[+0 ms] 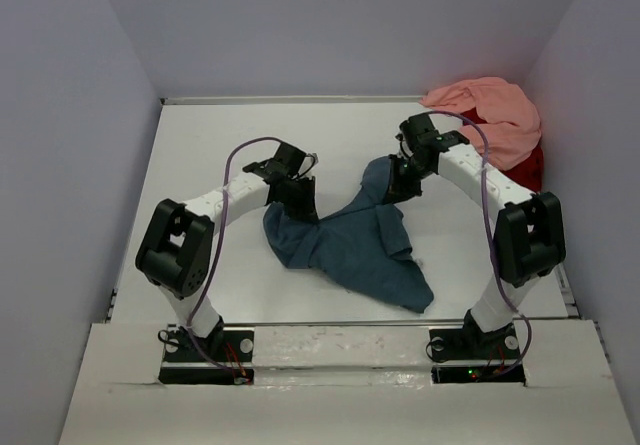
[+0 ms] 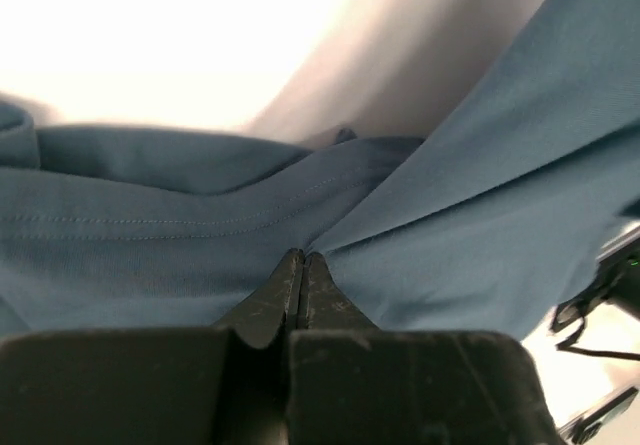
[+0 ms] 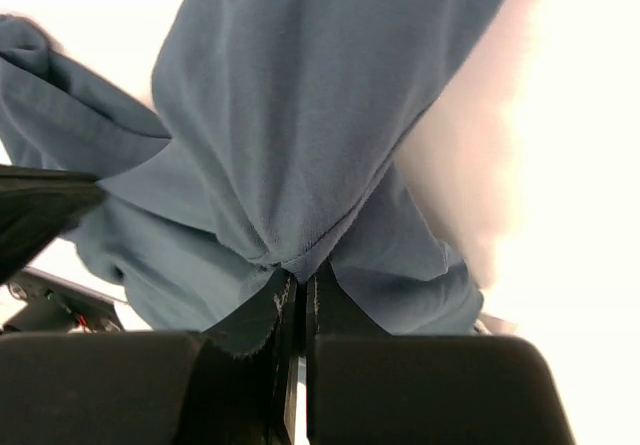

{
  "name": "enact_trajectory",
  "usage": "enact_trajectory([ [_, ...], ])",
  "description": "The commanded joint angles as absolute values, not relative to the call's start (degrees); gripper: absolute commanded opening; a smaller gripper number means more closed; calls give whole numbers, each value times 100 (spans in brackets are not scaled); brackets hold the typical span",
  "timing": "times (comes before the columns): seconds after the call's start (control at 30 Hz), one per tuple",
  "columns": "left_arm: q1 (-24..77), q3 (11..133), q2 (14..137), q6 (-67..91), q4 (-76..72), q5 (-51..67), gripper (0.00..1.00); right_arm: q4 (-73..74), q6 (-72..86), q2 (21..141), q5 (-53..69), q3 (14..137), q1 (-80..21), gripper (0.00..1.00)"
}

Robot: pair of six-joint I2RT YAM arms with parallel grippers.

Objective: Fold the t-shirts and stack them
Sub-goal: Flatten out the tshirt

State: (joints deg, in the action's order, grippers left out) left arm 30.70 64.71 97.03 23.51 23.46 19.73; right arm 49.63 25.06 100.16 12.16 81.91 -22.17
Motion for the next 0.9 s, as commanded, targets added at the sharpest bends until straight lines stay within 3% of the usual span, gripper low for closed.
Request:
enact_trajectory([
  [0.0,2953,6794,9808,2145,2786,1872,0,5449,1987,9765,747,8025,-1636,0],
  [0.07,2944,6873,9852,2109,2830,1863,0,5423,1864,9756,669,7884,-1495,0],
  [0.2,2944,6899,9905,2092,2830,1881,0,5309,1793,9939,528,7682,-1310,13],
  [0.23,2944,6899,9905,2092,2839,1881,0,5291,1793,10010,510,7682,-1310,19],
  [0.3,2944,6908,9923,2074,2848,1881,0,5282,1819,10116,501,7717,-1310,56],
  [0.37,2927,6926,9914,2057,2865,1872,0,5238,1811,10177,571,7752,-1248,70],
  [0.47,2927,6917,9888,2039,2883,1846,0,5194,1828,10195,773,7796,-1248,77],
  [0.73,2900,6908,9879,2030,2865,1881,0,5019,1977,10195,1160,7726,-1248,67],
  [0.77,2900,6900,9870,2030,2883,1872,0,5027,1986,10213,1012,7743,-1248,52],
  [0.83,2892,6882,9844,2022,2900,1863,0,5071,1978,10222,731,7804,-1248,4],
  [0.87,2892,6864,9826,2013,2909,1872,0,5115,1934,10230,564,7822,-1248,0],
])
